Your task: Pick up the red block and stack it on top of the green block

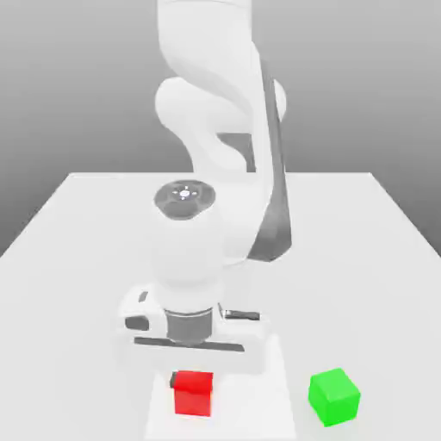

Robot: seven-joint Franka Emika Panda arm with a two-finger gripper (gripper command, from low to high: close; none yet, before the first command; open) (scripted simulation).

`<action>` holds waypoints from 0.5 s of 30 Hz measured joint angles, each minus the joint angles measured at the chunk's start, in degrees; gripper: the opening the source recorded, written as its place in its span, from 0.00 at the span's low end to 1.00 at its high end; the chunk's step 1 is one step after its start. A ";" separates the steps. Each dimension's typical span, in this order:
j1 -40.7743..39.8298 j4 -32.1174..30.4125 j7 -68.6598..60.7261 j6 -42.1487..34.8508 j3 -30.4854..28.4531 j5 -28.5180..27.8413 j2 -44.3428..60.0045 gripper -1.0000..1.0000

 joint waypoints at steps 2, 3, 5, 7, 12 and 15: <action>0.19 -0.54 0.32 -3.03 -0.28 -0.43 -3.57 0.00; 0.20 -0.84 0.50 -4.71 -0.35 -0.69 -5.55 0.00; 1.12 -0.95 2.01 -7.69 0.19 -1.12 -8.64 0.00; 3.84 -0.05 5.89 -9.75 2.08 -1.52 -9.77 0.00; 12.41 2.97 17.66 -14.16 8.18 -2.83 -11.16 0.00; 14.91 4.03 21.85 -12.35 9.11 -4.21 -8.30 0.00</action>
